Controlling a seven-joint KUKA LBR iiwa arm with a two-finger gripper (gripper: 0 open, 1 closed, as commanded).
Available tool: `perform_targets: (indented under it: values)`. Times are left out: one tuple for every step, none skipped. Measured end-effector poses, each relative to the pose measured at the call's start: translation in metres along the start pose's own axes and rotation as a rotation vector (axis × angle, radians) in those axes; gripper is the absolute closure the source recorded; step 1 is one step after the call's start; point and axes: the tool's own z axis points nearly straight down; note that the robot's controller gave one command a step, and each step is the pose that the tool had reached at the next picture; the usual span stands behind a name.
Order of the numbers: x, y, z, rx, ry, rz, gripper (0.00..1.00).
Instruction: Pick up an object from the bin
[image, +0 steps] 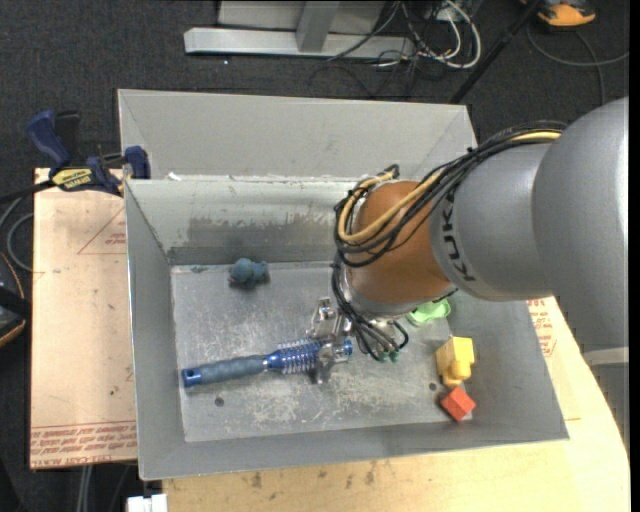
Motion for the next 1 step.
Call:
perform_targets:
  values:
    - [-0.0134, 0.0125, -0.1341, 0.001, 0.007, 0.02, 1.0]
